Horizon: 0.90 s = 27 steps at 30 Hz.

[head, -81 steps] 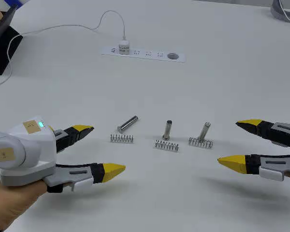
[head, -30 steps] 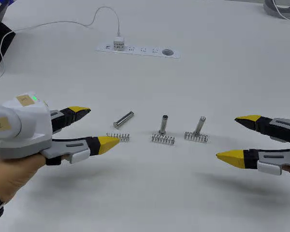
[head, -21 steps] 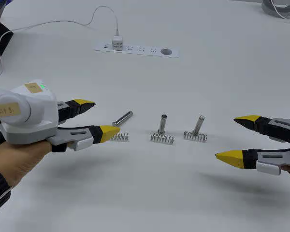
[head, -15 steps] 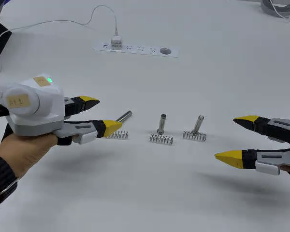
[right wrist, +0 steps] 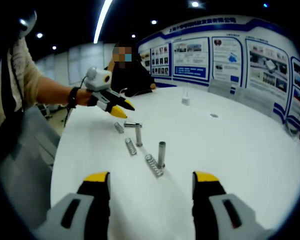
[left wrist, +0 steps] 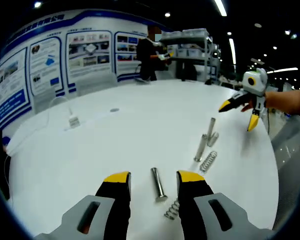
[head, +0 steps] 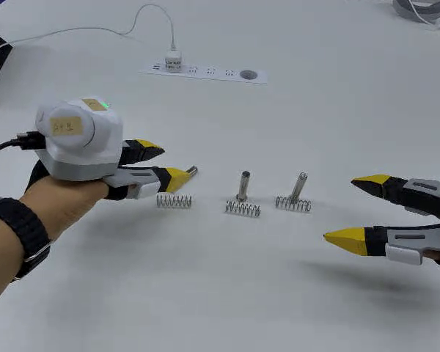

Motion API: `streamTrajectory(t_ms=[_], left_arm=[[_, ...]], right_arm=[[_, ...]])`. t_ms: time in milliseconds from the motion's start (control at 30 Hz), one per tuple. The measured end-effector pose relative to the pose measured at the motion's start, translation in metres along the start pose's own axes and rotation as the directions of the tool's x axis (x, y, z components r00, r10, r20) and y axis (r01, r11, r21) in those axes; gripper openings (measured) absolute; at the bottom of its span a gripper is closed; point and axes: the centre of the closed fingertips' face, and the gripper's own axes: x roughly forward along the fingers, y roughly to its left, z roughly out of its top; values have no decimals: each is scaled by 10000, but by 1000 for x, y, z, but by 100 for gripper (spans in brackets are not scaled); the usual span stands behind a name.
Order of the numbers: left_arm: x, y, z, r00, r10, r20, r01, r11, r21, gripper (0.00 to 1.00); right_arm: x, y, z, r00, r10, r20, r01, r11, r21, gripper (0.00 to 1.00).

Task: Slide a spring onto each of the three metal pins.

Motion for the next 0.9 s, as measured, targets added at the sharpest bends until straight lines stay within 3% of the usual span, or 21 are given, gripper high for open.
streamTrajectory(t_ms=[200,433,633,900], left_arm=[[10,-2,-2,9990,-138,-415,138,9999,-3,32],[21,-1,-10,9930,-41,-1180,56,9999,129,28],[26,-3,-9,9896,-17,-1438,67,9994,345,22],[35,-5,-16,9819,-111,-1890,193,9989,417,18]], right_arm=[[0,0,0,10000,7,-5,-7,10000,-29,68],[0,0,-1,10000,7,-7,-7,10000,-9,68],[0,1,-2,10000,20,-31,-20,10000,34,68],[-1,0,-5,10000,9,-71,-8,9999,139,68]])
